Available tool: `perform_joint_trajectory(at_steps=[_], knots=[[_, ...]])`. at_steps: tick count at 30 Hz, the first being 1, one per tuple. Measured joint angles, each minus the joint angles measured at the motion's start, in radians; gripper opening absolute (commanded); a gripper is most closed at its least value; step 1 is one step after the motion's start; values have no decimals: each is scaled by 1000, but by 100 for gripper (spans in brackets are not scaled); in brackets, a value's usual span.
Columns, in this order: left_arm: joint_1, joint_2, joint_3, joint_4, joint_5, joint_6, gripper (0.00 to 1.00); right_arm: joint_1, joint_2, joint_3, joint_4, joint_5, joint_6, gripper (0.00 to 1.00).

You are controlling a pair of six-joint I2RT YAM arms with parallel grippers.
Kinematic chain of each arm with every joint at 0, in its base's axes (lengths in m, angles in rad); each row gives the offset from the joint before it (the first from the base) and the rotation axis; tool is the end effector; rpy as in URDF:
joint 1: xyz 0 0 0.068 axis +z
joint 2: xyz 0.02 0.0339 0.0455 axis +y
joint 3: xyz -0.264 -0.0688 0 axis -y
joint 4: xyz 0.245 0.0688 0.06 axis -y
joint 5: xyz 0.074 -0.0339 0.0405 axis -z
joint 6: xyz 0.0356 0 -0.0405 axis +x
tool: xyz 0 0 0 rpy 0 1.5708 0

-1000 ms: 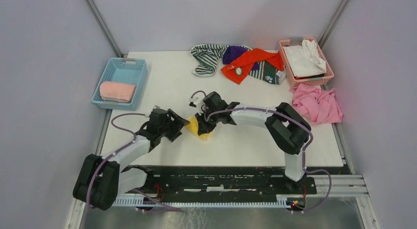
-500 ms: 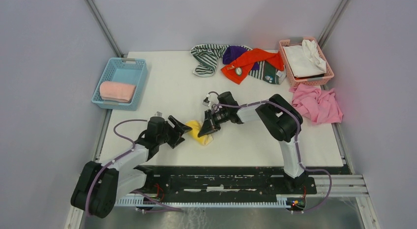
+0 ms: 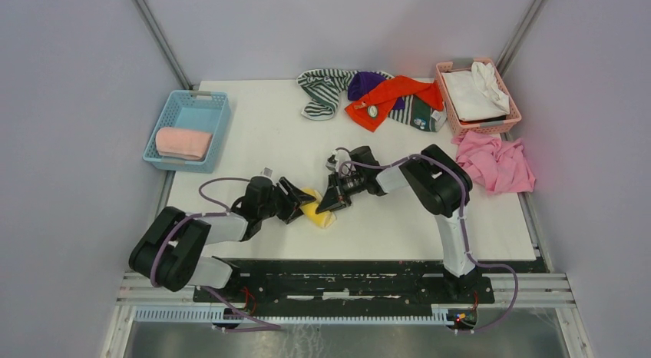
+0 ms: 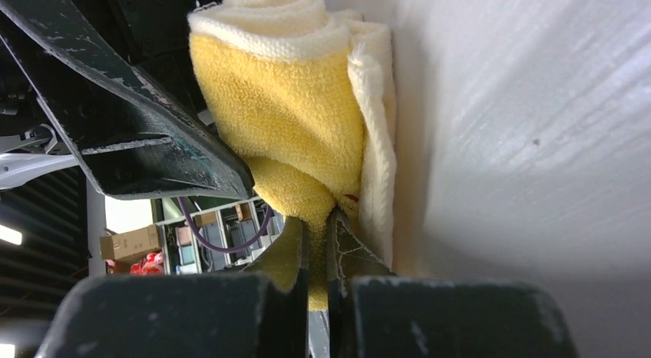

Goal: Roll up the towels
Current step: Roll the towel at the center of the board, then pick up the towel at the center of the board.

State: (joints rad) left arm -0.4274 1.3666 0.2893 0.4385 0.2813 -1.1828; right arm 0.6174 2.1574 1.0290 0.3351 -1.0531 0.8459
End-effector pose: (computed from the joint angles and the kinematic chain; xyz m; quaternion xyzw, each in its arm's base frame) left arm 0.1981 -0.1011 0.1202 -0.2677 0.8454 -0.4075 0.2180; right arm 0.2997 0.2507 0.0723 0.0980 -0.8165 -0.5650 0.0669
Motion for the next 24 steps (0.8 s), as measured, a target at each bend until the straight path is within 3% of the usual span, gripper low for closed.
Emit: perform_joint_trajectory(at_steps=[5,9,15,24], knots=[[-37,87,17,86,-6,-13,53,-12,-6,0,-45,-10,-23,10],[-53,171,25,177,-2,-37,35,-22,-39,-6,-107,12,-69,17],[-60,241,33,264,17,-67,14,-15,-120,-11,-216,104,-159,36],[-8,186,65,131,8,-66,6,13,-435,-35,-496,354,-362,71]])
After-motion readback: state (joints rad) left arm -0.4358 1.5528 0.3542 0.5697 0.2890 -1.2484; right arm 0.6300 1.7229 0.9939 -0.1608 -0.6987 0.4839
